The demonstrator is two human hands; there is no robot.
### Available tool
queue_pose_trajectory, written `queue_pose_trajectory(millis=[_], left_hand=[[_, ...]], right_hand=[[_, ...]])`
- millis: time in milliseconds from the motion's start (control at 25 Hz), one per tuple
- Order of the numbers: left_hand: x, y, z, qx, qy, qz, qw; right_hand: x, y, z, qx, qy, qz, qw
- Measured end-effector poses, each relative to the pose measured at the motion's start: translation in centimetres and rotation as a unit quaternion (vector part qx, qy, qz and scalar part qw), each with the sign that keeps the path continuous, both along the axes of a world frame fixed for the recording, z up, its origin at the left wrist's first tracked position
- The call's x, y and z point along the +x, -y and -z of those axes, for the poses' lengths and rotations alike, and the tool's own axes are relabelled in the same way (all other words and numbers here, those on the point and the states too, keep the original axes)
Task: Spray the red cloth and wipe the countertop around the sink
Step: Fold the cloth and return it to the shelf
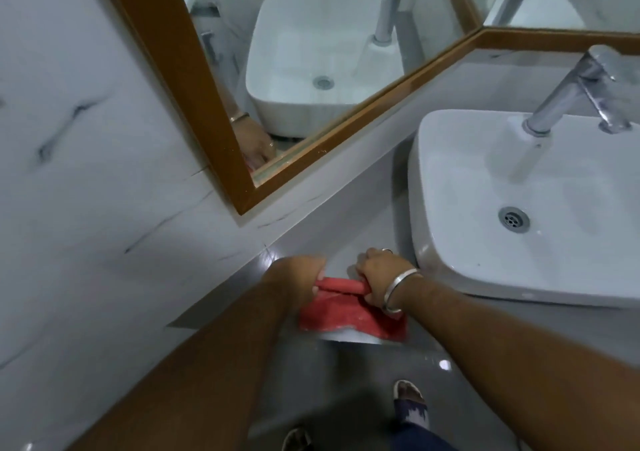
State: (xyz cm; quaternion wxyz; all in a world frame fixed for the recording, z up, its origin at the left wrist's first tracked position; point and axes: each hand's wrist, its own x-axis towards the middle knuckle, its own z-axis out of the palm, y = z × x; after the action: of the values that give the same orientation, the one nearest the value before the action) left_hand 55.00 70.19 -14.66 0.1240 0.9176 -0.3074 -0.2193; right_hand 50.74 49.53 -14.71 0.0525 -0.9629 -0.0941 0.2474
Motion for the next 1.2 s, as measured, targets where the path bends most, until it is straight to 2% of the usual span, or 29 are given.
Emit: queue_pose_trajectory(millis=[120, 240, 400, 480, 600, 800, 880, 1000, 1040, 1120, 1160, 1200], left_hand=[[-0.8, 0.3, -2.6, -0.022, -0.025, 0.017, 0.999], [-2.3, 3.5, -5.3, -0.002, -0.033, 0.139, 0.990], [-8.1, 12.6, -8.8, -0.029, -0.023, 0.314, 0.949], [-12.3, 18.6, -9.9, -0.047, -0.011, 0.400, 0.915], [-21.8, 29.9, -10.9, -0.057, -0.005, 0.511, 0.858], [-38.8, 45.6, -12.8, -0.063, 0.003, 0.625, 0.778], [-44.2, 51.8, -13.5, -0.089, 0.032, 0.640, 0.763], [-49.1, 59.2, -12.9, -0.119, 0.084, 0.627, 0.765], [-50.2, 60.7, -11.9, -0.114, 0.100, 0.631, 0.760], [-51.0, 62.2, -9.2, -0.031, 0.105, 0.670, 0.735], [-50.7, 61.8, -7.8, 0.033, 0.115, 0.695, 0.709], [-50.2, 61.5, -6.5, 0.083, 0.129, 0.719, 0.678]], right_hand=[[-2.4, 0.5, -2.1, 0.074, -0.034, 0.125, 0.989], [-7.3, 2.1, -5.6, 0.099, -0.037, 0.197, 0.975], [-19.5, 7.4, -10.2, 0.073, 0.008, 0.311, 0.948], [-26.4, 10.4, -11.7, 0.058, 0.006, 0.390, 0.919], [-38.8, 15.5, -12.9, 0.020, -0.003, 0.528, 0.849], [-57.0, 23.8, -12.9, -0.014, 0.066, 0.667, 0.742], [-62.4, 28.5, -12.7, -0.058, 0.105, 0.699, 0.705], [-66.3, 34.8, -11.4, -0.112, 0.157, 0.706, 0.681], [-66.9, 36.2, -10.1, -0.106, 0.159, 0.704, 0.684], [-67.3, 36.9, -6.8, -0.012, 0.054, 0.710, 0.702], [-67.1, 36.1, -5.3, 0.027, -0.036, 0.707, 0.705], [-67.0, 35.5, -3.9, 0.048, -0.077, 0.707, 0.701]])
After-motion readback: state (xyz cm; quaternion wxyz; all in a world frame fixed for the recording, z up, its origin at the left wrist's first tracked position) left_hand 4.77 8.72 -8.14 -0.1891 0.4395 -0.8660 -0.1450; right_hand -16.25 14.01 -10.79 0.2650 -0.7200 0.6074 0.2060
